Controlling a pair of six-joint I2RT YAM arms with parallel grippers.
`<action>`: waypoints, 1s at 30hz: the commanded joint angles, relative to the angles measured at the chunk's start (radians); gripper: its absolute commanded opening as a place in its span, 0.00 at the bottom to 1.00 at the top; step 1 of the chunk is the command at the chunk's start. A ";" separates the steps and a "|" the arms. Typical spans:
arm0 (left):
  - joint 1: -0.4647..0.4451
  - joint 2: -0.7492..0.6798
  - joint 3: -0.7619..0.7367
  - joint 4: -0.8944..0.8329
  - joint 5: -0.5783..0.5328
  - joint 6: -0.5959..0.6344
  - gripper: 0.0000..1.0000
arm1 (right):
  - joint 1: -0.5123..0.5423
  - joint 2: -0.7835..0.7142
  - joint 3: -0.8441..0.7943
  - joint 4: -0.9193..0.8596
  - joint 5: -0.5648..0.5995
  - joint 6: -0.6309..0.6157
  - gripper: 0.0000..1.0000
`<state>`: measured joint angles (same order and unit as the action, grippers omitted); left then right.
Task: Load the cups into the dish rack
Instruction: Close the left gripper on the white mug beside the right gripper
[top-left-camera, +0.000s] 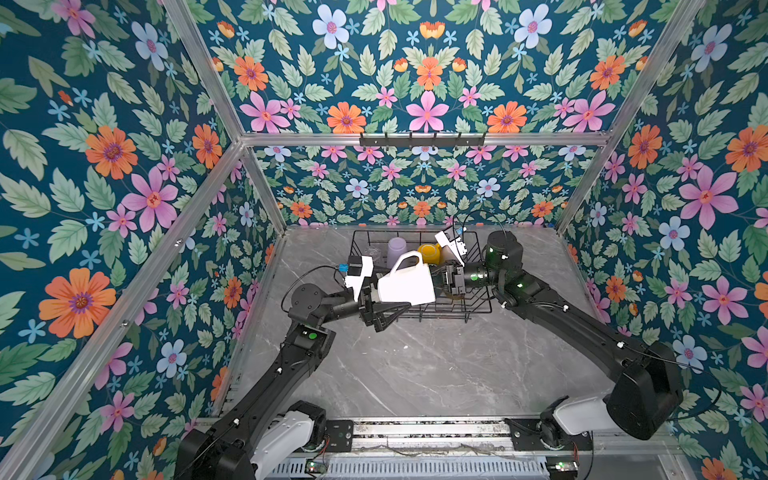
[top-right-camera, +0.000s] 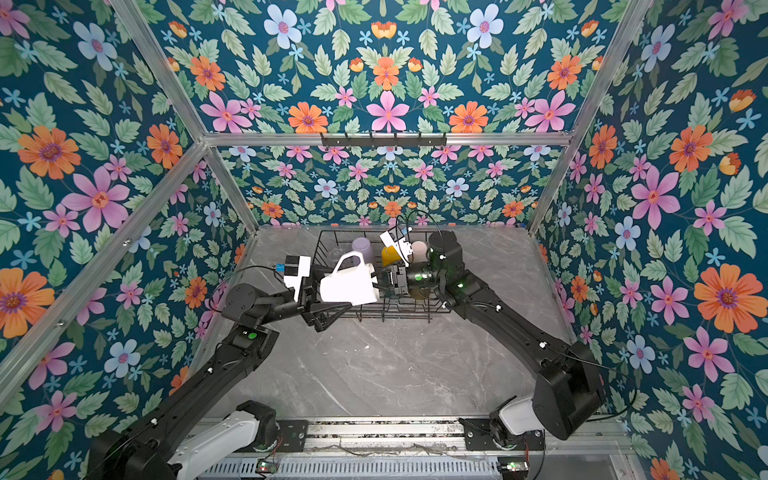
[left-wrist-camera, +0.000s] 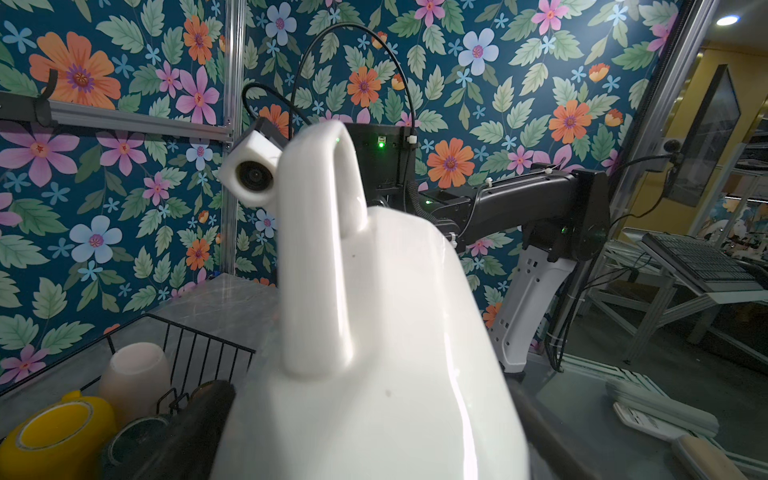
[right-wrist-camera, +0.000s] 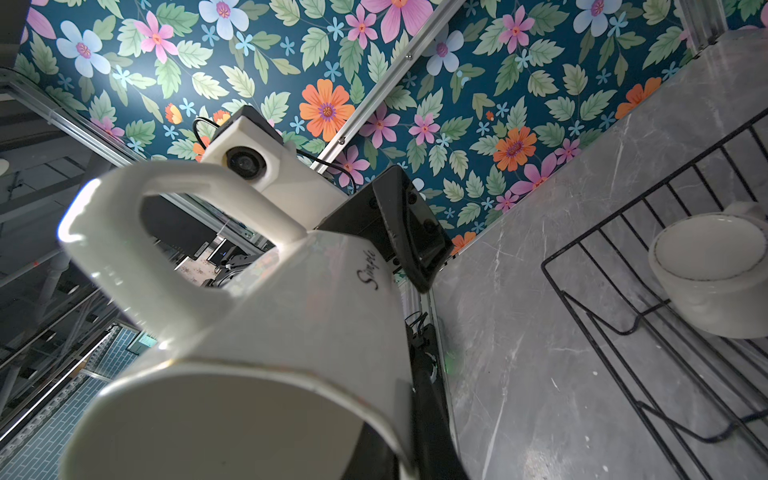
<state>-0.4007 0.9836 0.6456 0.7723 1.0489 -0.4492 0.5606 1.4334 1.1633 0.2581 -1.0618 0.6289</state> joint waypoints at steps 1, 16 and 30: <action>0.001 -0.004 -0.001 0.051 0.020 -0.015 0.99 | 0.008 0.008 0.016 0.079 -0.019 0.013 0.00; 0.000 0.012 -0.012 0.125 0.075 -0.064 0.89 | 0.034 0.069 0.065 0.079 -0.036 0.021 0.00; 0.000 0.002 -0.011 0.134 0.082 -0.062 0.08 | 0.036 0.075 0.085 0.022 0.017 0.012 0.13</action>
<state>-0.3962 0.9920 0.6308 0.8566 1.0718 -0.5060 0.5919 1.5108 1.2362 0.2478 -1.0901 0.6498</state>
